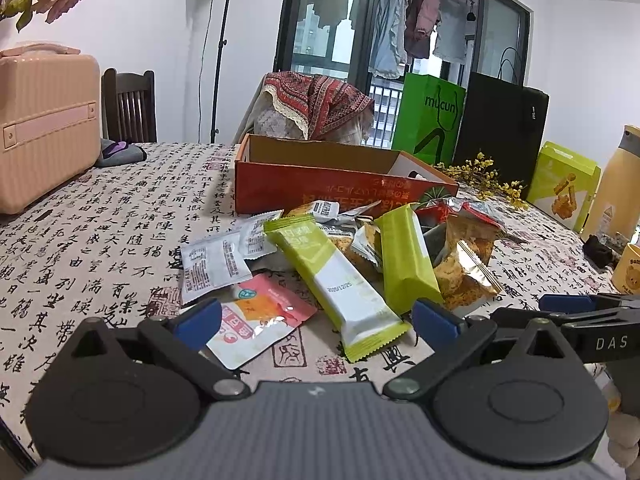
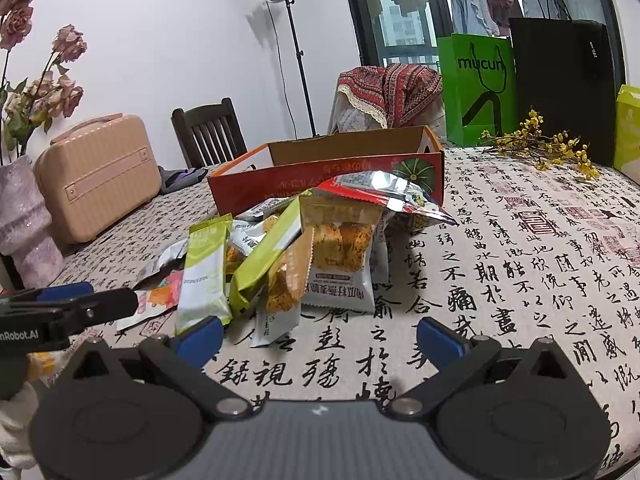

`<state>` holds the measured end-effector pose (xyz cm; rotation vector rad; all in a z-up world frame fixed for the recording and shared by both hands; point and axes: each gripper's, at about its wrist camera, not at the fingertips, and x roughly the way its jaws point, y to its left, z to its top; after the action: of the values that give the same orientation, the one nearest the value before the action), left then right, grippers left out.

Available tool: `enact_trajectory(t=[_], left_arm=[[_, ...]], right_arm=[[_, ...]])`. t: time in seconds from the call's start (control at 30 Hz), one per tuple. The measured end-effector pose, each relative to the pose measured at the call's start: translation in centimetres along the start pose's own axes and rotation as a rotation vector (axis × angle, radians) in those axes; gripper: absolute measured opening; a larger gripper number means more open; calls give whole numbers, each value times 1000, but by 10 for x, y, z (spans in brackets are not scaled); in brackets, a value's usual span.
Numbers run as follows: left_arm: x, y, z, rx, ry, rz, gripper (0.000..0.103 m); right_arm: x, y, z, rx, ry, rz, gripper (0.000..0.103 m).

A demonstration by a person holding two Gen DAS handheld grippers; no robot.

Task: Organize snacks
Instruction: 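Grasp the brown cracker bag with the right gripper while the left gripper grasps the pink-and-white packet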

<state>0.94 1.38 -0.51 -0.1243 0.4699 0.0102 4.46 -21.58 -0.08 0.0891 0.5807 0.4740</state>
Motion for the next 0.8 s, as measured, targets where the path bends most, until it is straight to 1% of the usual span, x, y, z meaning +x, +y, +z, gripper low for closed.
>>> enact_trajectory(t=[0.27, 0.3, 0.37, 0.43, 0.47, 0.5, 0.53, 0.6, 0.63, 0.8], left_arm=[[8, 7, 7, -12, -3, 24, 103], [9, 8, 8, -13, -3, 26, 103], [10, 11, 9, -18, -4, 26, 103], [12, 15, 9, -24, 0, 28, 103], [13, 17, 9, -26, 1, 28, 103], [14, 19, 9, -29, 2, 30, 103], [14, 21, 9, -33, 2, 32, 103], [15, 26, 9, -40, 4, 38, 103], [15, 28, 9, -43, 7, 42, 103], [16, 40, 7, -57, 18, 61, 103]], right_arm=[[6, 0, 6, -8, -17, -12, 103], [8, 1, 7, -14, -17, -11, 102], [14, 3, 8, -22, -11, -5, 96], [21, 7, 10, -33, -5, 6, 83], [23, 9, 10, -37, -3, 17, 79], [27, 12, 11, -42, -2, 32, 70], [29, 14, 12, -46, -1, 44, 58], [37, 19, 14, -53, 9, 70, 44], [40, 21, 15, -52, 15, 77, 42], [53, 24, 22, -29, 3, 66, 40]])
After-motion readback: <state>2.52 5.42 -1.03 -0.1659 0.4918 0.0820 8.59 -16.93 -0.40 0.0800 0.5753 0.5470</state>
